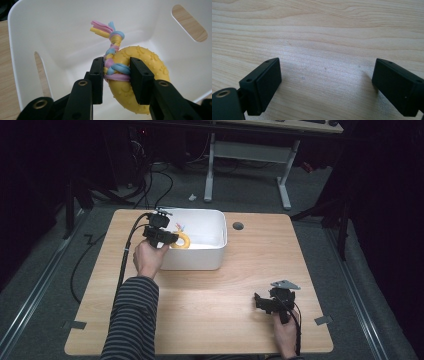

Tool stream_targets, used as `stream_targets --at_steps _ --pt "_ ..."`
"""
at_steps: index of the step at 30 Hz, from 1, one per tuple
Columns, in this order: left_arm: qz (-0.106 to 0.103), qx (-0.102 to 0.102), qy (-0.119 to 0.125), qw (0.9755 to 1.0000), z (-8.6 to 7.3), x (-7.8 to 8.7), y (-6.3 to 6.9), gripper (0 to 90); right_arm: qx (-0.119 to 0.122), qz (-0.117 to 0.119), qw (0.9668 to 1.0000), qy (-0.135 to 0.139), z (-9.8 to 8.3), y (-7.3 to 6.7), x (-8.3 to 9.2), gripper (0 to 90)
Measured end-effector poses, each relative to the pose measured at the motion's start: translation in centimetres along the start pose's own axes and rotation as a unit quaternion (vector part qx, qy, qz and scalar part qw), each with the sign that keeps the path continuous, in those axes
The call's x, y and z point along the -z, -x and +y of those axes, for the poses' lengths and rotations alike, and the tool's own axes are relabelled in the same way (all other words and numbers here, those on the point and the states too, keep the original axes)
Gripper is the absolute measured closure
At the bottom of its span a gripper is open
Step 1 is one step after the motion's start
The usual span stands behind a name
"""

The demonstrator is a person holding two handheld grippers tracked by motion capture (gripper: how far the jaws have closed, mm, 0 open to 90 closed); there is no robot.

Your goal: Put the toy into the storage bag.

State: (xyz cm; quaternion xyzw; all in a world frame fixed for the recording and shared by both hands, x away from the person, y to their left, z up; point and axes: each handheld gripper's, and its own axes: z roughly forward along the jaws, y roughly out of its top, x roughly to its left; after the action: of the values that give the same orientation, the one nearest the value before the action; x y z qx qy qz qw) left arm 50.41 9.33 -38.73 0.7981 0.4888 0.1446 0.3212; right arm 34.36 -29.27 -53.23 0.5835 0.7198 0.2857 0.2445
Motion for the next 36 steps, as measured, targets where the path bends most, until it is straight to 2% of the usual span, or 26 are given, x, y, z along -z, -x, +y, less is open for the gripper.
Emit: stream_targets --at_steps 13,19,21,23,24,27,29,32,36 --pt "0.001 0.005 -0.012 0.9999 -0.5 -0.4 -0.4 65.2 0.000 0.000 1.0000 0.000 0.0 0.0 0.0 8.7" --pt "-0.009 0.013 -0.018 0.9997 -0.5 -0.4 -0.7 64.1 0.000 0.000 1.0000 0.000 0.0 0.0 0.0 8.7" --pt "-0.012 0.020 -0.017 0.9996 -0.5 -0.4 -0.7 61.3 0.000 0.000 1.0000 0.000 0.0 0.0 0.0 8.7" --pt "-0.019 0.026 -0.018 0.9993 -0.4 -0.3 -0.8 52.9 0.000 0.000 1.0000 0.000 0.0 0.0 0.0 8.7" --pt "-0.021 0.022 -0.004 0.9995 -0.4 0.2 -0.5 49.2 0.000 0.000 1.0000 0.000 0.0 0.0 0.0 8.7" --pt "-0.031 0.023 0.010 0.9992 -0.2 0.9 -0.3 40.7 0.001 0.001 1.0000 0.001 0.0 0.0 0.0 8.5" --pt "-0.030 0.019 0.018 0.9992 -0.1 1.4 -0.3 37.6 0.001 0.002 1.0000 0.000 0.0 0.0 0.0 8.5" --pt "-0.030 0.019 0.029 0.9990 -0.2 2.2 -0.3 34.7 0.002 0.002 1.0000 0.000 0.0 0.0 0.0 8.5" --pt "-0.024 0.005 0.042 0.9988 -0.4 3.4 -0.3 33.5 0.002 0.002 1.0000 0.000 0.0 -0.1 0.0 8.5"
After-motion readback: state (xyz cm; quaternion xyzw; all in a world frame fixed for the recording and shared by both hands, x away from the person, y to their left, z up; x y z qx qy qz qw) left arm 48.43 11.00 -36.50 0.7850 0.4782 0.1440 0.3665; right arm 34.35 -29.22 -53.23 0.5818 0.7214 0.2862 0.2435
